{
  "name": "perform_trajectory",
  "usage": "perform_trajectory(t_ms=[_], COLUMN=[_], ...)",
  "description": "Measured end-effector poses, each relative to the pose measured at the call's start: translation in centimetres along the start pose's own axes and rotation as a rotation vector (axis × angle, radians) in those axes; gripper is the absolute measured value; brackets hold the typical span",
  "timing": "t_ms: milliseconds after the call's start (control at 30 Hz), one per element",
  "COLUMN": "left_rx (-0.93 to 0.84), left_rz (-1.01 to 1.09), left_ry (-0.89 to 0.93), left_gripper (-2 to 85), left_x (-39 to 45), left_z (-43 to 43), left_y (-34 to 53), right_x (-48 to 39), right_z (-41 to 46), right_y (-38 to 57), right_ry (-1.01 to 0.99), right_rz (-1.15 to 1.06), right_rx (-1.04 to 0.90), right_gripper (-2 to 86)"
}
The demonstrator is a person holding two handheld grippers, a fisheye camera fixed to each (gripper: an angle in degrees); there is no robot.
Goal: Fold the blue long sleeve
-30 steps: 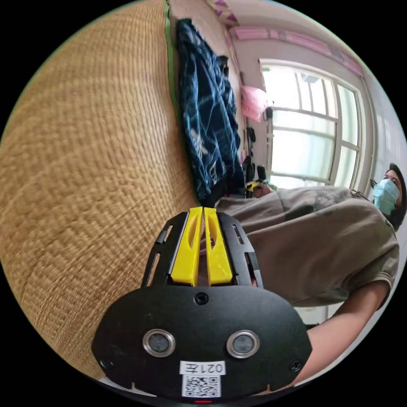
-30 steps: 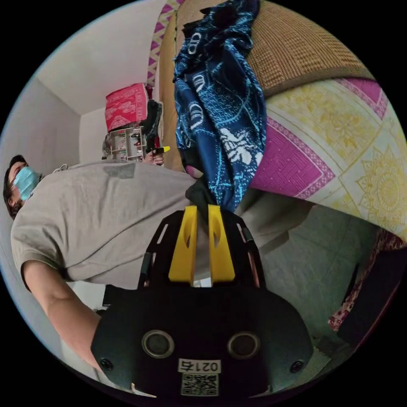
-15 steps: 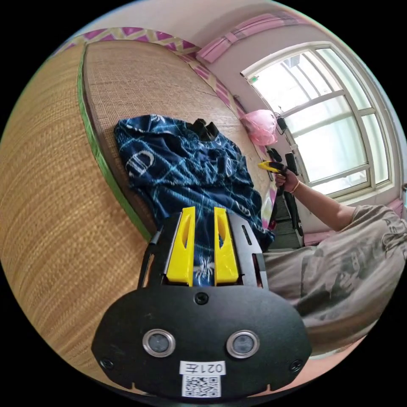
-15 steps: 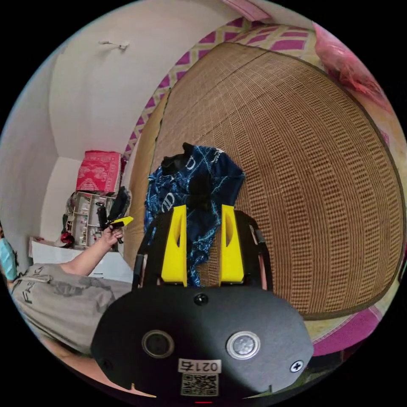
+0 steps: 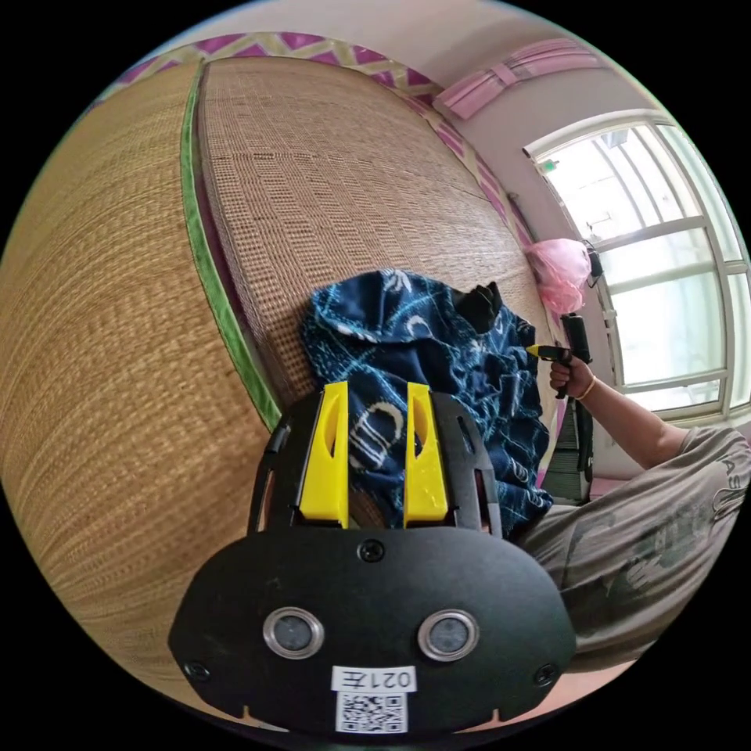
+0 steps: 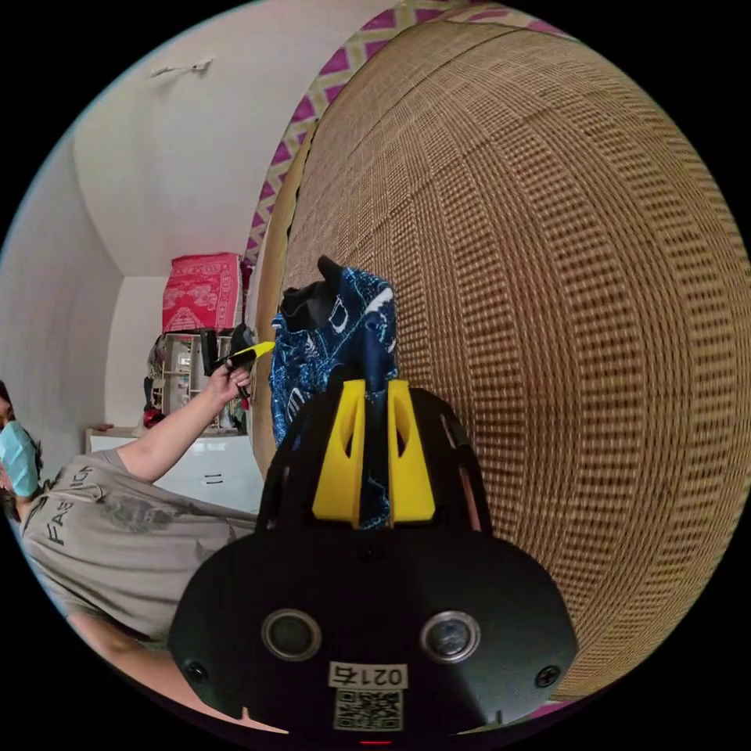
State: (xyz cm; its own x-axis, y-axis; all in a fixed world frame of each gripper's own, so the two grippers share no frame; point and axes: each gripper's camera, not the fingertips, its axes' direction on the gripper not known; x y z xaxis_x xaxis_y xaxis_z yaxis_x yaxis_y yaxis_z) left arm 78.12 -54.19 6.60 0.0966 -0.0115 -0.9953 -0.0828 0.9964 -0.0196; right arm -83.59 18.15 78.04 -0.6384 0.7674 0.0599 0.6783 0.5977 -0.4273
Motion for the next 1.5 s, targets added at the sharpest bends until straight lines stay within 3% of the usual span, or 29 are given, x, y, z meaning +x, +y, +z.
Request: perform_trajectory(t_ms=[133, 200, 367, 533, 733, 867, 1067, 1300, 1367, 1433, 1500], left_rx=[-0.014, -0.052, -0.053, 0.040, 0.087, 0.044, 0.198, 0.151, 0.156, 0.168, 0.224], left_rz=[-0.058, -0.086, -0.126, -0.214, -0.250, -0.239, -0.242, -0.170, -0.168, -0.175, -0.172], left_ry=[0.050, 0.055, 0.034, 0.024, 0.028, 0.151, 0.269, 0.133, 0.093, 0.046, 0.010], left_gripper=[7.7, 0.5, -0.8, -0.9, -0.9, -1.0, -1.0, -0.9, -0.9, -0.9, -0.9], left_x=[-1.1, -1.4, -0.4, -0.1, 0.0, -1.0, -2.1, -0.5, 0.1, 0.5, 1.0], left_z=[0.6, 0.7, -0.2, -1.6, -2.2, -2.3, -5.3, -5.4, -5.8, -6.3, -7.9], left_y=[-2.2, -3.0, -4.4, -5.7, -5.2, -3.3, 0.5, -0.7, -0.8, -0.5, 0.9], right_x=[-0.7, -0.9, -2.6, -6.3, -9.8, -11.1, -12.4, -15.8, -17.0, -19.5, -20.0], right_z=[-1.8, -2.6, -4.3, -4.5, -5.9, -7.4, -8.6, -8.0, -7.9, -9.7, -10.6], right_y=[-3.8, -5.5, -12.3, -21.5, -24.9, -24.1, -22.0, -26.1, -27.3, -27.1, -26.2], right_ry=[0.016, 0.025, 0.087, 0.286, 0.280, 0.300, 0.356, 0.470, 0.568, 0.773, 0.820], right_rz=[-0.012, -0.013, -0.074, -0.167, -0.229, -0.218, -0.129, -0.068, -0.073, -0.129, -0.141], right_rx=[-0.015, -0.030, -0.107, -0.347, -0.500, -0.468, -0.318, -0.259, -0.243, -0.051, -0.051], right_gripper=[1.7, 1.3, 0.7, 0.0, -0.5, -0.6, -0.7, -0.4, -0.1, 2.4, 6.8])
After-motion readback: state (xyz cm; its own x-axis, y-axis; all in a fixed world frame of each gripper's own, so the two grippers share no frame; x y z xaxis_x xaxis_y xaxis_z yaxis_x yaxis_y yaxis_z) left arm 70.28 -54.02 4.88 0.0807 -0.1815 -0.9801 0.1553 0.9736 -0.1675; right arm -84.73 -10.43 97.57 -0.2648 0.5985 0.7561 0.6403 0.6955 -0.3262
